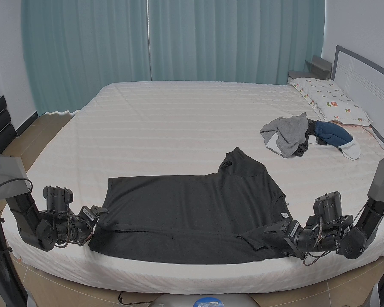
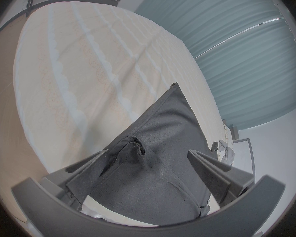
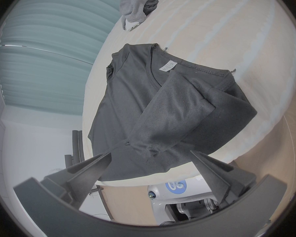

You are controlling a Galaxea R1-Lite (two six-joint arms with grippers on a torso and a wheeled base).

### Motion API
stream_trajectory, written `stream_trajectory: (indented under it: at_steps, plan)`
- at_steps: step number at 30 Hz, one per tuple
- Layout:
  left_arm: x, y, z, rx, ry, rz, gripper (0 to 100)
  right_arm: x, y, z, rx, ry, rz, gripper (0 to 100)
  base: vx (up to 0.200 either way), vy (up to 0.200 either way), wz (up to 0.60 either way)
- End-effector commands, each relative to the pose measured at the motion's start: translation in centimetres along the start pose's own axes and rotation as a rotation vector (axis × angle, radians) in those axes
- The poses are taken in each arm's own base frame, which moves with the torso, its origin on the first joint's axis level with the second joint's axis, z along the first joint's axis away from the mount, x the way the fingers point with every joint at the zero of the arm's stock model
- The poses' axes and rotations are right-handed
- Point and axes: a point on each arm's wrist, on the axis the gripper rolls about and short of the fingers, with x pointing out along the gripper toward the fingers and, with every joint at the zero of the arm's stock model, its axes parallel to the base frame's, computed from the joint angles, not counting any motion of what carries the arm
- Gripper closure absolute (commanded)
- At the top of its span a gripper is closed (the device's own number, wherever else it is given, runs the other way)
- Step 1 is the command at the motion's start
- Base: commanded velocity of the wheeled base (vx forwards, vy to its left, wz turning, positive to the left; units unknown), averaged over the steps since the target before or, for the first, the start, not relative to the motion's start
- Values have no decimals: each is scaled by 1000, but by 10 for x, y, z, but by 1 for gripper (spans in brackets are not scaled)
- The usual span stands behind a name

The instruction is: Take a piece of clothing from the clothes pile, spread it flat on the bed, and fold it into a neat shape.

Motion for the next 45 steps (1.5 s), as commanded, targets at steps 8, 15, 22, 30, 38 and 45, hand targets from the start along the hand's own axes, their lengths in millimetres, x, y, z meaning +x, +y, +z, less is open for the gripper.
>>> stream_trajectory:
  at_steps: [8,15,22,30,38,45]
  plan:
    - [0,1,-1,0,3,3,0,15,-3,2,60,-57,37,0,0,0,0]
    - [0,1,-1,-1,3,4,0,17,-6,2,65,-63,20,0,0,0,0]
    - [1,1,-1,1,3,6,0,24,-6,2,63,-66,13,0,0,0,0]
    - [1,1,-1,1,3,6,0,28,-6,0,59,-102,-9,100,0,0,0]
    - [1,1,-1,1,3,6,0,14,0,1,51,-132,17,100,0,0,0]
    - [0,1,-1,1,3,6,0,8,0,-1,50,-131,17,100,0,0,0]
